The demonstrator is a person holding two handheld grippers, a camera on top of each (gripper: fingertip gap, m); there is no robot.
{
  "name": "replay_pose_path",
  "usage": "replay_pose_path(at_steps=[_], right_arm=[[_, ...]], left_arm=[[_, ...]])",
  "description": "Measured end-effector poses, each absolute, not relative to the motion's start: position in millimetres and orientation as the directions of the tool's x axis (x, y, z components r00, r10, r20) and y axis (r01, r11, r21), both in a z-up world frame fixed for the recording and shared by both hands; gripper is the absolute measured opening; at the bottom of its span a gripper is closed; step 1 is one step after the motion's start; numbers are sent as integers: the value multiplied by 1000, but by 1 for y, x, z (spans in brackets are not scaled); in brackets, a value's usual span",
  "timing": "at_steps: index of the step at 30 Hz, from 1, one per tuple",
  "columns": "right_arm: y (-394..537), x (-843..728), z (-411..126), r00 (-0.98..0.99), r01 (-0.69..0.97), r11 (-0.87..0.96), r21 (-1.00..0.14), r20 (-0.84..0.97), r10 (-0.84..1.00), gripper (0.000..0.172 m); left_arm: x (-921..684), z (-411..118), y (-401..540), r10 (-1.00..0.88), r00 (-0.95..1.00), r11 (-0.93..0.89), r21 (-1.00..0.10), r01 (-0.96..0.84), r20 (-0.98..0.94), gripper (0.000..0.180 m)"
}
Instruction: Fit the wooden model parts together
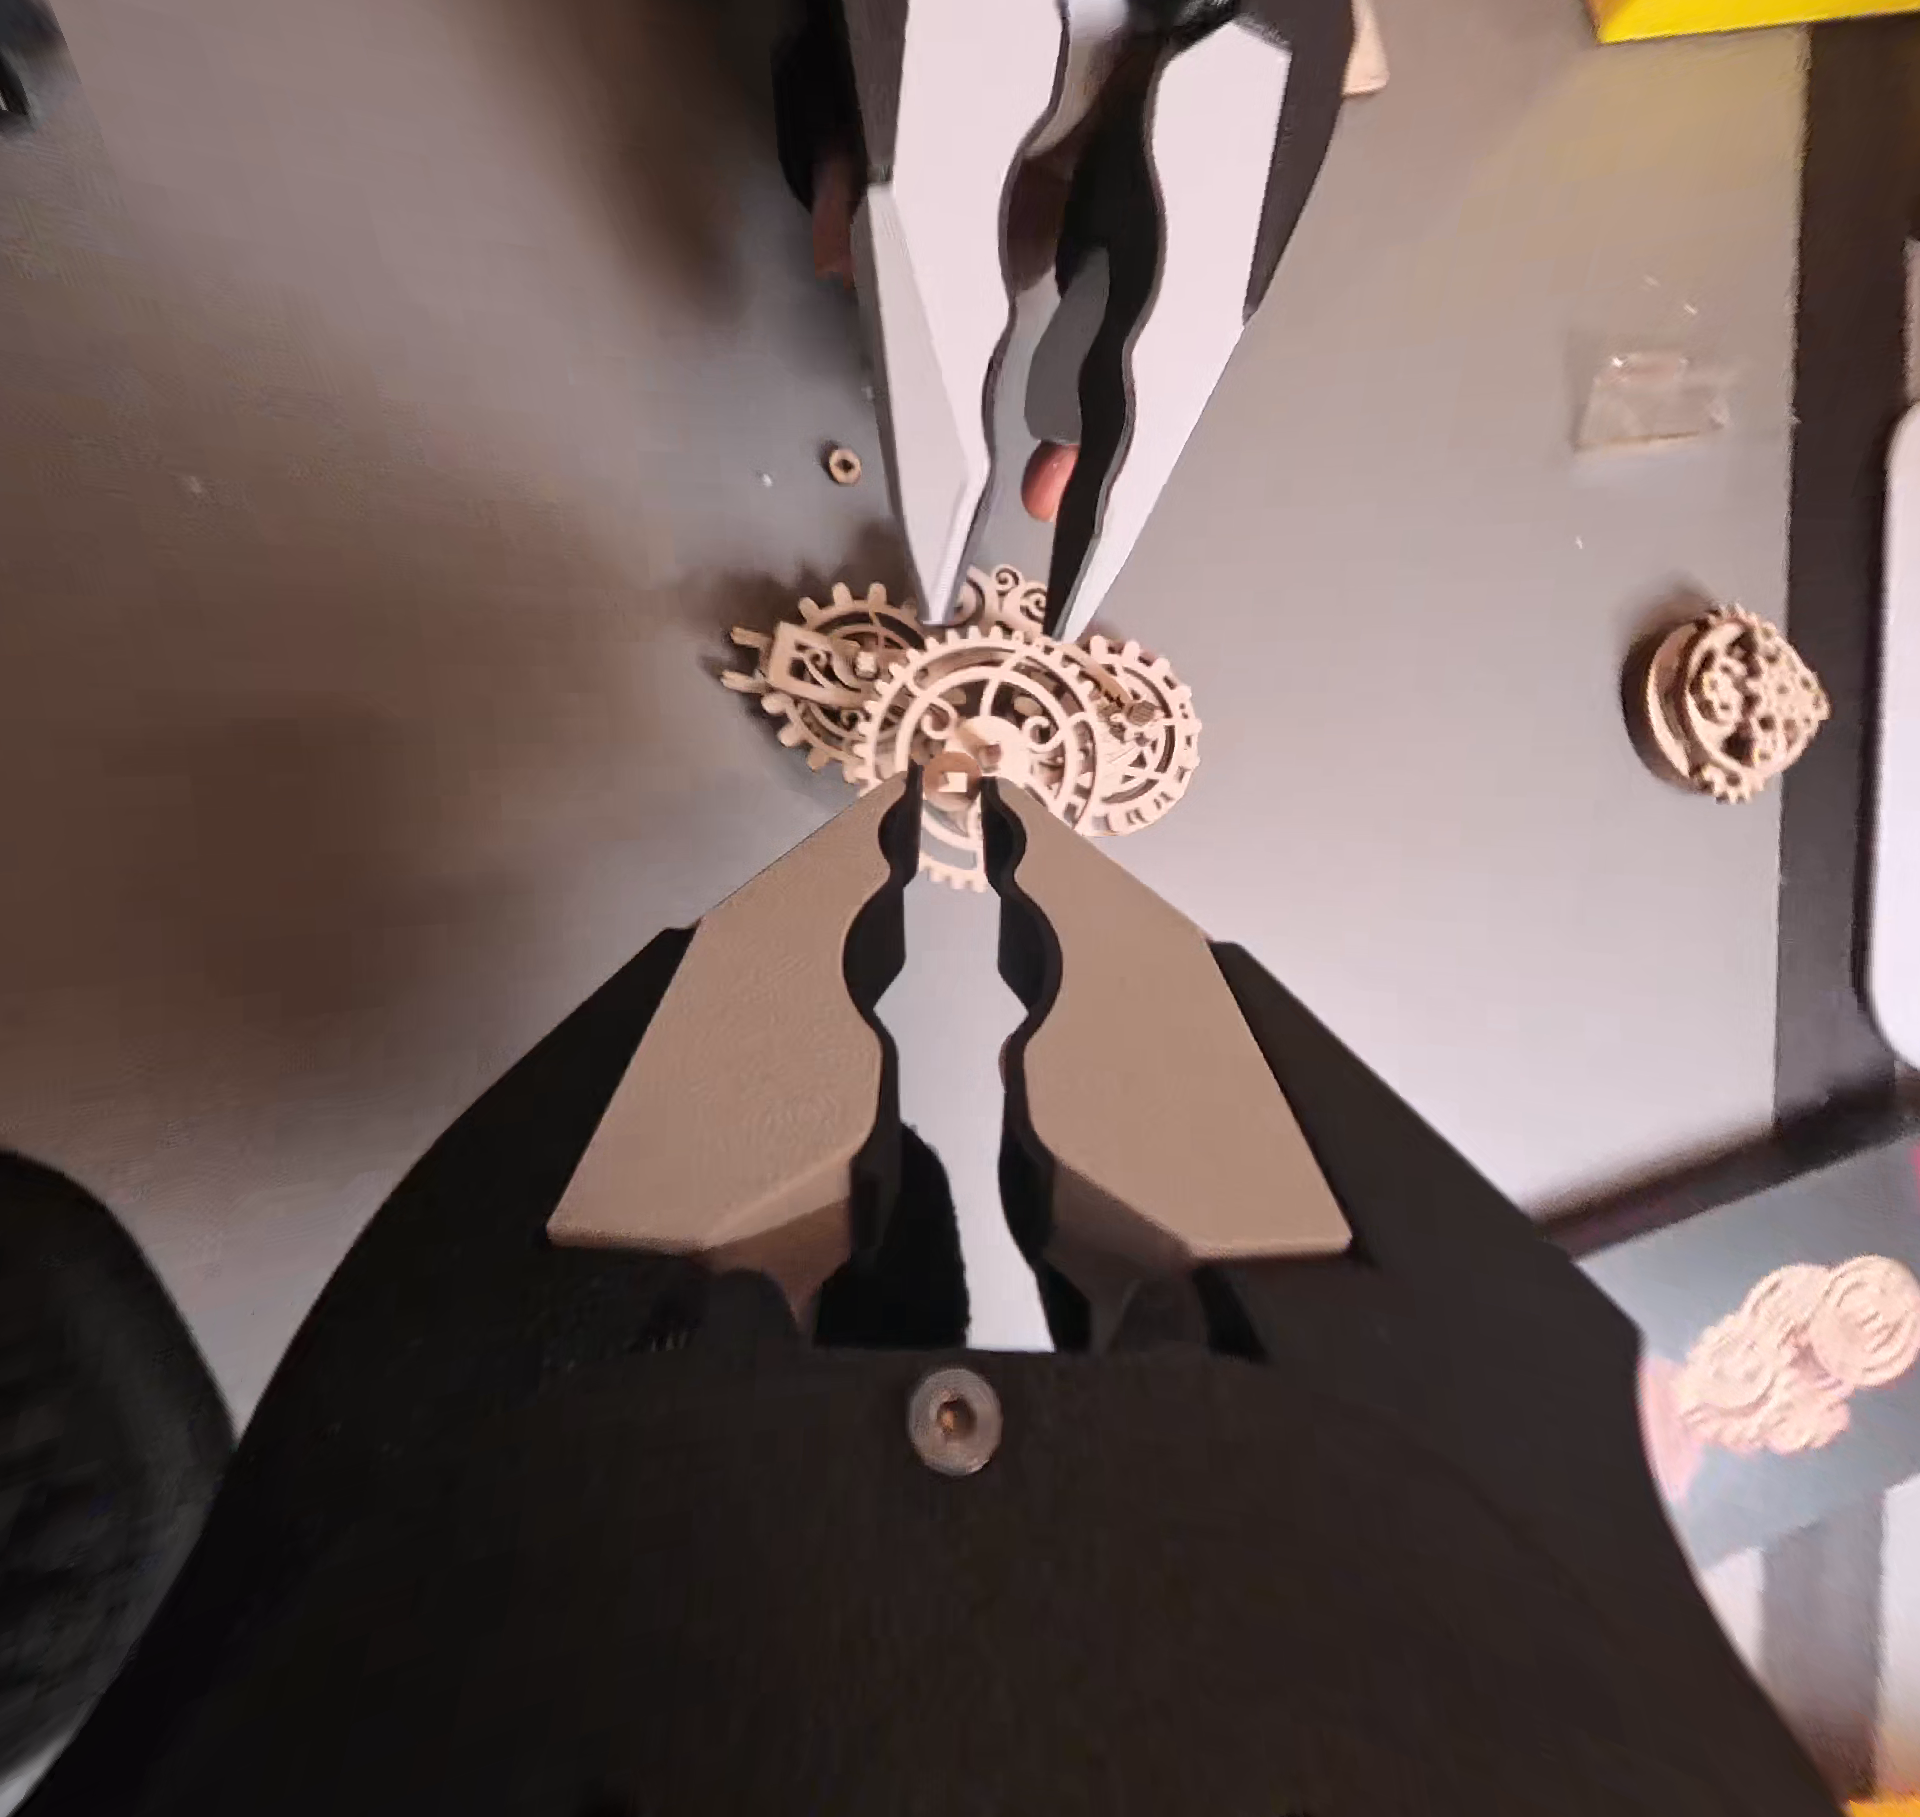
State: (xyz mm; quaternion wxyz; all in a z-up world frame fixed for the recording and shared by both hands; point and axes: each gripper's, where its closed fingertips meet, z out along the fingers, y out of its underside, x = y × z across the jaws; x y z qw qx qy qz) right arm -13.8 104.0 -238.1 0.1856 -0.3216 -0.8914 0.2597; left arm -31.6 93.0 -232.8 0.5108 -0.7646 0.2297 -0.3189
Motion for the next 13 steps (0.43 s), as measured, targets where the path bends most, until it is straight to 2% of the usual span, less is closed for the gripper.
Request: replay_pose_path(at_steps=[2, 13], right_arm=[[109, -21, -246, -773, 454, 716, -530, 166, 613, 10], [101, -28, -249, -881, 350, 806, -477, 125, 456, 10]], left_arm=[[-32, -233, 93, -676, 695, -369, -929, -30, 246, 20], [-32, -235, 94, -668, 691, -394, -919, -13, 276, 21]])
